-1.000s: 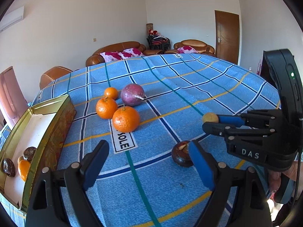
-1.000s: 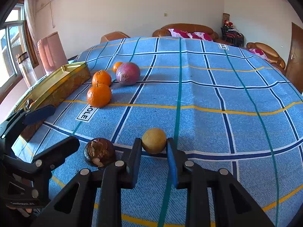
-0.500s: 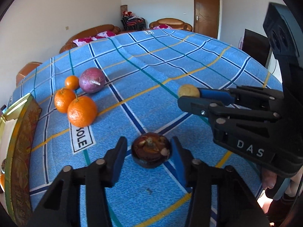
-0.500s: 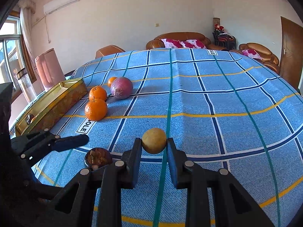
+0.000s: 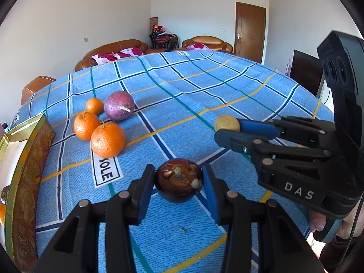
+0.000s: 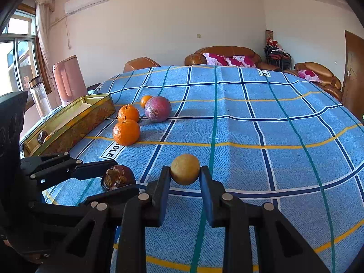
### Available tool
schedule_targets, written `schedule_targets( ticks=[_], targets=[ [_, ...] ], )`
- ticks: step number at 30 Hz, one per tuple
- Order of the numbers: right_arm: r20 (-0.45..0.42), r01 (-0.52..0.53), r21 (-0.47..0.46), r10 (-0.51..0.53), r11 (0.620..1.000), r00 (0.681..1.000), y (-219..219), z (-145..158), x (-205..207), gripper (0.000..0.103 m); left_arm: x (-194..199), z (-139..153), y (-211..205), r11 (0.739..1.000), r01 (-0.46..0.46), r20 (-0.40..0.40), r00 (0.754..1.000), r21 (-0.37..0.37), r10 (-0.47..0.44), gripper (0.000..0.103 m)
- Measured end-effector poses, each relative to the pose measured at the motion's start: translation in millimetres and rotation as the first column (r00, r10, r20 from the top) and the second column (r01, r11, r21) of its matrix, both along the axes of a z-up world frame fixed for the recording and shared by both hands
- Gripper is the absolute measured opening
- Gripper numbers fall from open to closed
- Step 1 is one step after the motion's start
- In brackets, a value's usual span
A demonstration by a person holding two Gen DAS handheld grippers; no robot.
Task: Organize fruits
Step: 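Carry the mangosteen in the left tool while the right tool carries the yellow fruit over the tray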
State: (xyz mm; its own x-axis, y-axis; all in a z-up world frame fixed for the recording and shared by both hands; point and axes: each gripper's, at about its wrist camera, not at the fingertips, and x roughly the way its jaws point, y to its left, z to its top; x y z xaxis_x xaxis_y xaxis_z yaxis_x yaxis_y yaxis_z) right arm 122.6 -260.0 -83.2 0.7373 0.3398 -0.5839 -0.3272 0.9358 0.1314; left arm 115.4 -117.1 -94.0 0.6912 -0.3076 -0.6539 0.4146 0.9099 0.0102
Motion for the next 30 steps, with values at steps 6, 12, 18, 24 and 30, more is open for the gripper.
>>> schedule_targets(
  ticks=[6, 12, 18, 24, 30],
  targets=[
    [0.027, -0.015, 0.003, 0.015, 1.000, 1.000, 0.8, 1.8, -3.8, 0.028, -1.5, 4.2, 8.9, 0.998, -0.050, 0.043, 0.998, -0.033, 0.051, 0.044],
    [0.081, -0.056, 0.007, 0.055, 0.998, 0.995, 1.6, 5.4, -12.5, 0.028, -6.3, 8.2, 14.4, 0.996, -0.083, 0.097, 0.992, -0.046, 0.087, 0.044],
    [0.116, -0.070, 0.008, 0.069, 0.997, 0.991, 2.6, 7.8, -17.4, 0.028, -12.4, 12.2, 19.2, 0.992, -0.106, 0.148, 0.982, -0.065, 0.115, 0.044],
    [0.159, -0.087, 0.003, 0.085, 0.996, 0.984, 3.8, 9.6, -23.5, 0.028, -15.7, 15.2, 25.6, 0.988, -0.122, 0.176, 0.975, -0.095, 0.137, 0.044],
    [0.205, -0.100, 0.004, 0.098, 0.995, 0.974, 3.8, 11.3, -30.3, 0.028, -19.3, 16.9, 27.7, 0.986, -0.129, 0.199, 0.969, -0.104, 0.148, 0.044]
  ],
)
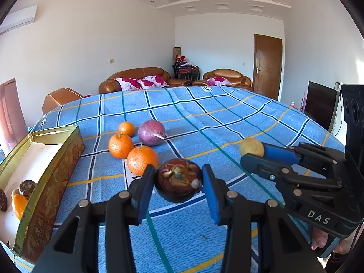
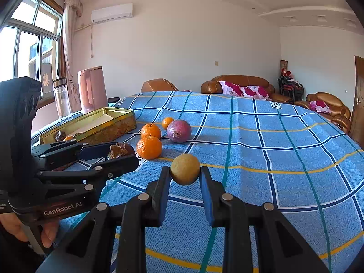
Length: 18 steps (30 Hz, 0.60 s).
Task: Organize fruits
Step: 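Carry the mangosteen in the left tool while the right tool carries the yellow fruit over the tray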
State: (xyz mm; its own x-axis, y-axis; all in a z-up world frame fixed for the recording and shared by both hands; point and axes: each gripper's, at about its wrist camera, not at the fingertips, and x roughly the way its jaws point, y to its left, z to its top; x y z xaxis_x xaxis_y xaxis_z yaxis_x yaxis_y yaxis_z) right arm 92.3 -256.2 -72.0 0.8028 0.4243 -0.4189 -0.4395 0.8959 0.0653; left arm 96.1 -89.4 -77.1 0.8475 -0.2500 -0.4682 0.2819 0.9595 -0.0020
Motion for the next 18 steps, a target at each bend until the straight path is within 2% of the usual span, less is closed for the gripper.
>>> schedule_targets(
  ticks=[18],
  targets=[
    [0.097, -0.034, 0.012, 0.032, 0.999, 0.995, -0.3, 2.2, -17.0, 0.028, -16.3, 5.0, 7.1, 0.999, -0.021, 0.090, 0.996, -0.028, 0.024, 0.044]
  ],
)
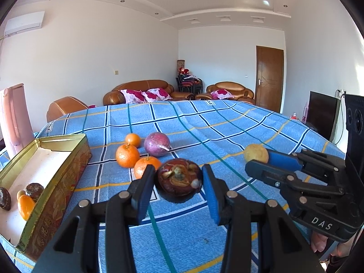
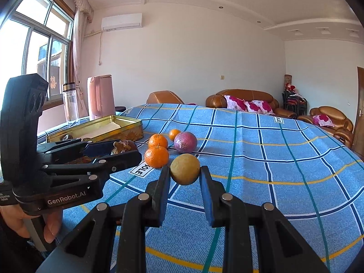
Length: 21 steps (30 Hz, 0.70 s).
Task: Organize fruits
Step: 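Carry the mangosteen in the left tool while the right tool carries the yellow fruit over the tray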
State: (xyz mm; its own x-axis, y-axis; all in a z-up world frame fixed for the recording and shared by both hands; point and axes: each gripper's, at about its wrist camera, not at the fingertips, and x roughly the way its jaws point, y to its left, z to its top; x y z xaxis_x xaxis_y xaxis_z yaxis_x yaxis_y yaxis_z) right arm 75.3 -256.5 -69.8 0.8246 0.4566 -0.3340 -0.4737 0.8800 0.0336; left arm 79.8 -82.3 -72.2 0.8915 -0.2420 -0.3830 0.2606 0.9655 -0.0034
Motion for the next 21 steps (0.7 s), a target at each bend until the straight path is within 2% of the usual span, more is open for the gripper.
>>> schedule_targets(
  ticks=[10, 21],
  targets=[
    [0.042, -0.009, 0.008, 0.009, 1.000, 0.999, -2.0, -0.2, -6.8, 0.028, -8.8, 3.0, 0.8, 1.000, -0.014, 0.066, 0.998, 0.010, 0.014, 0.044],
    [0.093, -0.025, 0.013, 0.024, 1.000, 0.995, -4.2, 0.1, -16.6, 0.028, -12.9, 4.3, 3.2, 1.000, -0.014, 0.091, 0.996, 0.004, 0.014, 0.044]
  ],
)
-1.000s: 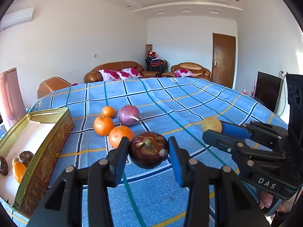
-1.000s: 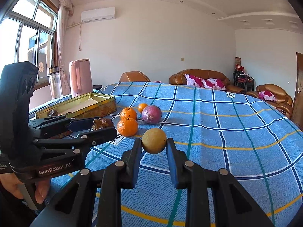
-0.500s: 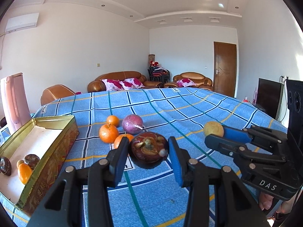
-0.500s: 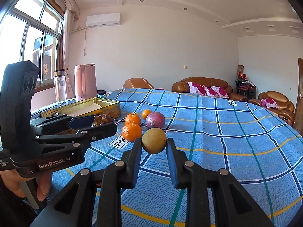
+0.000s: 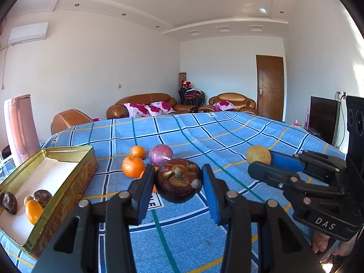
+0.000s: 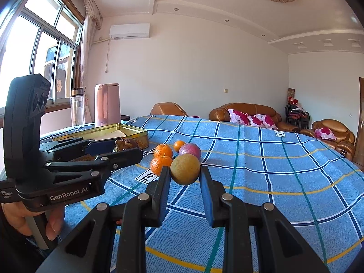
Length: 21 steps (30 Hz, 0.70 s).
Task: Organize fruits
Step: 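Carry the mangosteen in the left tool while the right tool carries the yellow fruit over the tray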
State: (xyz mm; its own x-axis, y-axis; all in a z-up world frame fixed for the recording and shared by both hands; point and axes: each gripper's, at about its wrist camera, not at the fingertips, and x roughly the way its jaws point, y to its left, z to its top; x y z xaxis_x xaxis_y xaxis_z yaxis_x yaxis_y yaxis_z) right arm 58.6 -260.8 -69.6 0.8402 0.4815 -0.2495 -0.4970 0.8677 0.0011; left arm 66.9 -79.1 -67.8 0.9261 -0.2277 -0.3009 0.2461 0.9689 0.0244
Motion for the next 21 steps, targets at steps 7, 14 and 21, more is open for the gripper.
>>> schedule_targets(
  ticks=[7, 14, 21],
  targets=[
    [0.017, 0.007, -0.003, -0.007, 1.000, 1.000, 1.5, -0.1, -2.8, 0.028, -2.3, 1.3, 3.5, 1.000, 0.005, 0.016, 1.000, -0.014, -0.005, 0.044],
    [0.047, 0.030, -0.005, -0.030, 1.000, 0.998, 3.5, 1.0, -5.8, 0.028, -7.7, 1.7, 5.8, 1.000, -0.007, 0.041, 0.999, -0.001, 0.007, 0.044],
    [0.068, 0.053, -0.019, -0.052, 0.998, 0.996, 6.6, 2.2, -9.5, 0.028, -7.2, 3.8, 13.7, 1.000, -0.030, 0.046, 0.998, -0.005, 0.030, 0.044]
  ],
)
